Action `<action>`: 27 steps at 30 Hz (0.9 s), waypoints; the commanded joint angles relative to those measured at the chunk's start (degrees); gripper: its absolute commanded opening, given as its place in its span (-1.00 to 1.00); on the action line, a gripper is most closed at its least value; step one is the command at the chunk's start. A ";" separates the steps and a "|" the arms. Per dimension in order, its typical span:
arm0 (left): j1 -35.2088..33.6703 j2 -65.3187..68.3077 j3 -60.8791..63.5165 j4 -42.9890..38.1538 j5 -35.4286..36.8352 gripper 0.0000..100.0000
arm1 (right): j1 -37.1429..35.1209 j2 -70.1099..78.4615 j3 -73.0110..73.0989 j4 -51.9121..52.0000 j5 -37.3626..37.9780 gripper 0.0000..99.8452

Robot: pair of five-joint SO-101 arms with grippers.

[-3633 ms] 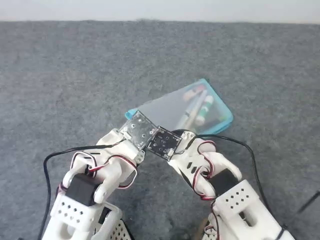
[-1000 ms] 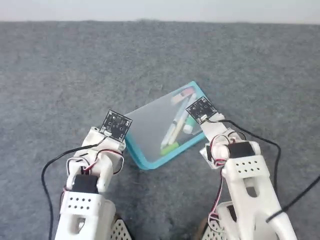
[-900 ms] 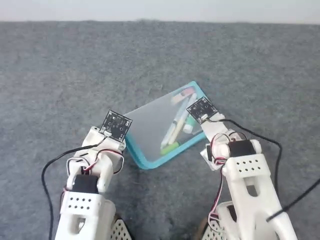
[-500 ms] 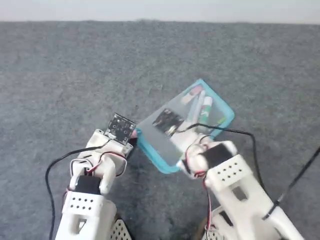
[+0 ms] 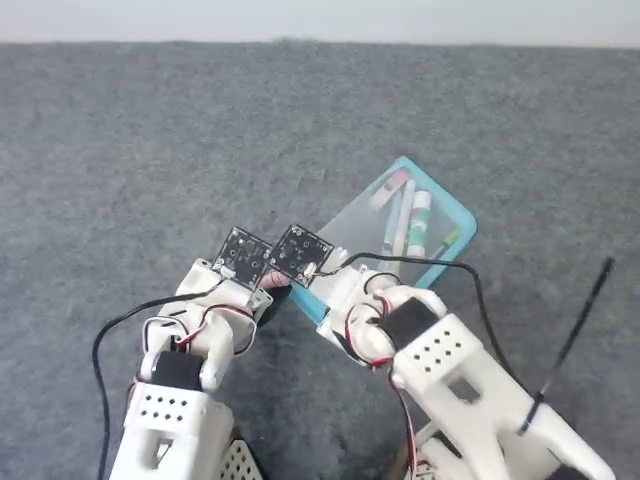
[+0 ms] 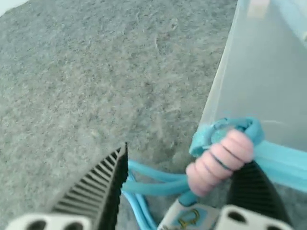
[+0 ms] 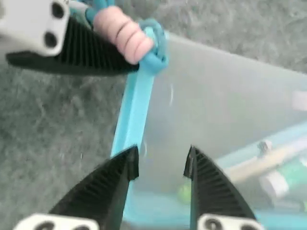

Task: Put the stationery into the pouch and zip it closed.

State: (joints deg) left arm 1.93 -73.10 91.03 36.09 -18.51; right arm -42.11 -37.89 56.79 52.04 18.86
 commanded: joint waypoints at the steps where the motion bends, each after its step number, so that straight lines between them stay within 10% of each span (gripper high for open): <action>1: -0.35 -1.23 -1.89 -0.26 -0.18 -0.35 | -0.40 5.32 -1.93 -2.77 -1.05 -0.67; 27: -6.42 -0.79 -5.41 -1.93 12.84 -0.35 | -5.49 14.02 -2.90 -11.65 -9.67 -0.68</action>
State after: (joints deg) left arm -6.07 -73.01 88.75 36.09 -6.64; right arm -46.24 -23.03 54.07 43.96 9.89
